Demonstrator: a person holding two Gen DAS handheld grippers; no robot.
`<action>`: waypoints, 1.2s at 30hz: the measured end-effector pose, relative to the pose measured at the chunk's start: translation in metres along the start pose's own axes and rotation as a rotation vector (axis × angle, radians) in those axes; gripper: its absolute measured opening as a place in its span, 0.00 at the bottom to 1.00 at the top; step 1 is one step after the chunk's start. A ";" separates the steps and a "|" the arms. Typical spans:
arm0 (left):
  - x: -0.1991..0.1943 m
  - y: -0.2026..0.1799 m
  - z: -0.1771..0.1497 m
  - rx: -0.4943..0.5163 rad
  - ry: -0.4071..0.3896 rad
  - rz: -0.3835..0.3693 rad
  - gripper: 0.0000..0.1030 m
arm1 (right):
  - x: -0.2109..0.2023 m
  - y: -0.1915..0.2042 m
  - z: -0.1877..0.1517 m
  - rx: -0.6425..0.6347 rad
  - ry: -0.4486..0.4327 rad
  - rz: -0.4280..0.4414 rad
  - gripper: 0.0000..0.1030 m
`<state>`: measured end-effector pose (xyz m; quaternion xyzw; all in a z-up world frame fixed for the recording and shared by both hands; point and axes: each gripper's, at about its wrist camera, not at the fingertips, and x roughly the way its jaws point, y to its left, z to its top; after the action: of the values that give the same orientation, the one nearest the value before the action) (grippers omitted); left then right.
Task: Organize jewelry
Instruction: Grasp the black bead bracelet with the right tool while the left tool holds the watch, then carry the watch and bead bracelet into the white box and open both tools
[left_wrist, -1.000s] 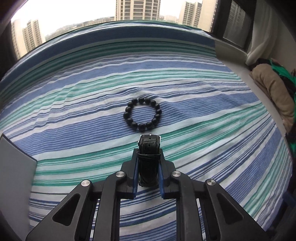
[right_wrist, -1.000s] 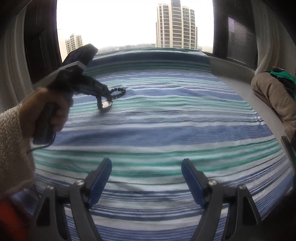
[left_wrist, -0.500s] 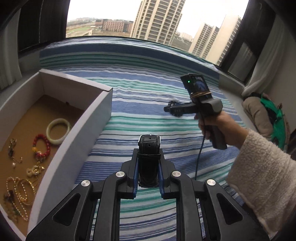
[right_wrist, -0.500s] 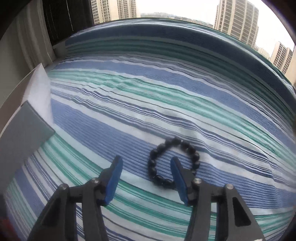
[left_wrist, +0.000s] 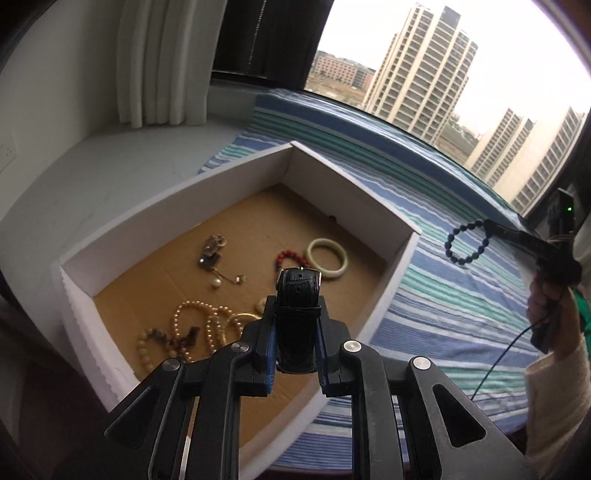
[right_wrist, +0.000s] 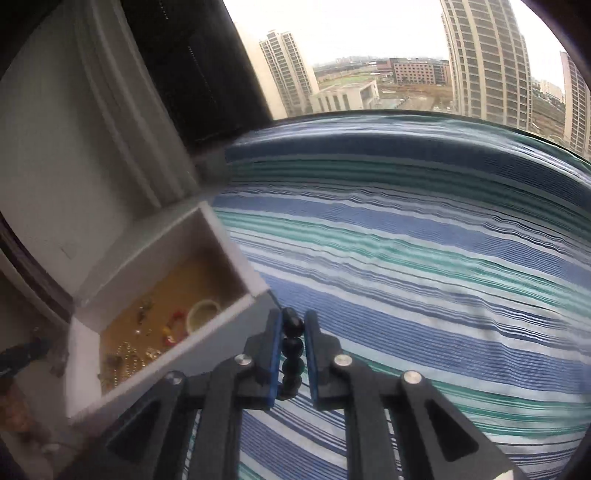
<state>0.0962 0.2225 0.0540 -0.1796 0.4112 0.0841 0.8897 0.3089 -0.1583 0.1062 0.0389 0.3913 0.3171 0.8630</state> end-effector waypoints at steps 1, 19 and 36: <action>0.004 0.010 -0.002 -0.015 0.005 0.028 0.16 | 0.000 0.025 0.006 -0.024 -0.006 0.042 0.12; 0.009 0.036 -0.050 -0.028 -0.089 0.354 0.99 | 0.155 0.252 -0.078 -0.281 0.308 0.114 0.45; -0.002 0.026 -0.034 -0.121 -0.003 0.415 0.99 | 0.117 0.242 -0.055 -0.332 0.213 -0.192 0.72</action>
<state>0.0632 0.2331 0.0289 -0.1443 0.4323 0.2902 0.8414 0.2034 0.0919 0.0680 -0.1748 0.4244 0.2957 0.8378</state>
